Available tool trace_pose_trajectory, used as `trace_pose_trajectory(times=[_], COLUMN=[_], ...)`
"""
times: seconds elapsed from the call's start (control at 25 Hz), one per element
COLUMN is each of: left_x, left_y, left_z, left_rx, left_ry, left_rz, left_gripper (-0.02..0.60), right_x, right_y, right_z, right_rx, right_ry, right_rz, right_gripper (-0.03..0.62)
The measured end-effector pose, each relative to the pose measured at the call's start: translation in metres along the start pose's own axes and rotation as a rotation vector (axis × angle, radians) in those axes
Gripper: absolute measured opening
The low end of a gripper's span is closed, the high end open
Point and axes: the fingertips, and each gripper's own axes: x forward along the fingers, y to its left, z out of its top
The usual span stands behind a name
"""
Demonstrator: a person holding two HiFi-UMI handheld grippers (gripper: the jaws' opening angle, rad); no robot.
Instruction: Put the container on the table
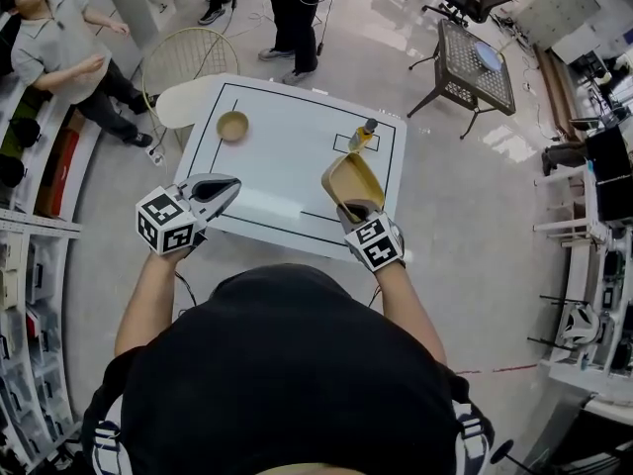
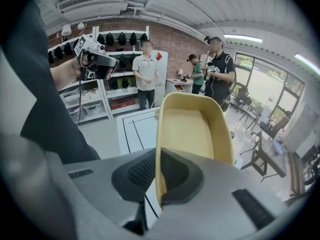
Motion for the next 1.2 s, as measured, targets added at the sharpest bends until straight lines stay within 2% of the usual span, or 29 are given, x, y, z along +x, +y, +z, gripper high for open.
trace_pose_trajectory(times=[0.36,0.72,1.2], left_x=[-0.005,0.001,0.019], left_y=[-0.004,-0.007,0.027], left_z=[-0.005,0.003,0.016], left_rx=[-0.010,0.011,0.013], left_ry=[0.013,0.017,0.006], left_rz=[0.018,-0.005,-0.047], left_gripper=[0.006,0.006,0.006], right_x=[0.001,0.001,0.019], right_y=[0.000,-0.001,-0.022], right_z=[-0.002,-0.001,0.014], right_rx=[-0.005,0.001,0.020], right_ry=[-0.008,-0.009,0.009], right_rz=[0.015,0.005,-0.026], right_gripper=[0.009,0.009,0.009])
